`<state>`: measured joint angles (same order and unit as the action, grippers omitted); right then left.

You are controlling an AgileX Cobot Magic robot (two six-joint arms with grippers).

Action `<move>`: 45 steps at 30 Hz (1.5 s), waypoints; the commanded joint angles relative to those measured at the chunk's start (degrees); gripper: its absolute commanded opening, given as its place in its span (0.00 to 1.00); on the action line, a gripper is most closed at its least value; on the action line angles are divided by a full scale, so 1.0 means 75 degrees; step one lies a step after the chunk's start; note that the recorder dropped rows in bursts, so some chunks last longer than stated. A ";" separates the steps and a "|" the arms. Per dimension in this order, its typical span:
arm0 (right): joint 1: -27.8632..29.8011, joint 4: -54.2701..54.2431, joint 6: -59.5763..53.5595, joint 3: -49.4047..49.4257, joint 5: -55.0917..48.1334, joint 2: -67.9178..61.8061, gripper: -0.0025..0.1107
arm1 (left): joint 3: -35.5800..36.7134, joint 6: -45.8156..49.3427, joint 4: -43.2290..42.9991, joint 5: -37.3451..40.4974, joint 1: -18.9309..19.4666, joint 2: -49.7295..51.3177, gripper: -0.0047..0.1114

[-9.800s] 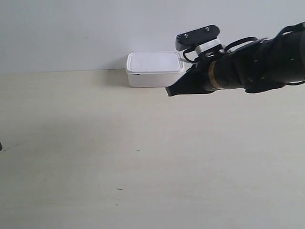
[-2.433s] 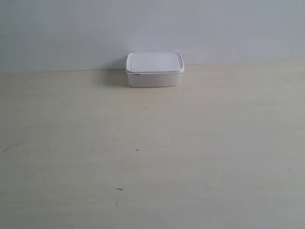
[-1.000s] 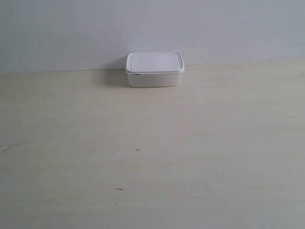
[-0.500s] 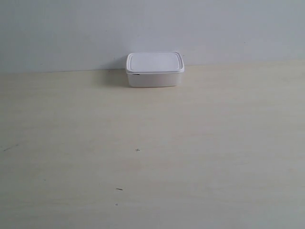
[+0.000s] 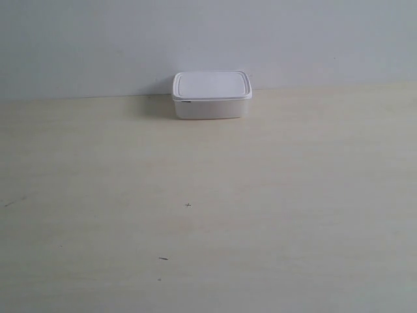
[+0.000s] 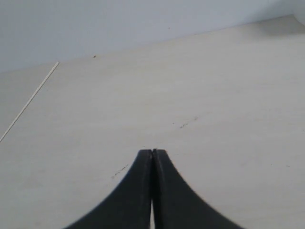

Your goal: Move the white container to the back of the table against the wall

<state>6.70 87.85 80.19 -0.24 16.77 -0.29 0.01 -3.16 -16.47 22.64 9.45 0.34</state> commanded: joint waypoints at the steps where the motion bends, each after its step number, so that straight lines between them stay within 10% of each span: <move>1: 0.0047 -0.1704 -0.0579 0.0032 -0.0474 0.0039 0.02 | -0.0001 -0.0027 0.0078 -0.0005 -0.0045 -0.0045 0.04; 21: 0.0047 -0.7930 -0.4306 0.0032 -0.2316 0.0039 0.02 | -0.0001 -0.0027 0.0076 -0.0020 -0.0045 -0.0045 0.04; 31: 0.0047 -0.8389 -0.7891 0.0032 -0.4778 0.0039 0.02 | -0.0001 -0.0027 0.0076 -0.0020 -0.0045 -0.0045 0.04; 45: 0.0033 -1.0430 -0.9402 0.0032 -0.4408 0.0039 0.02 | -0.0001 -0.0027 0.0076 -0.0020 -0.0045 -0.0045 0.04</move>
<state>6.70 11.98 13.56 -0.24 -16.08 -0.29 0.01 -3.16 -16.47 22.64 9.45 0.34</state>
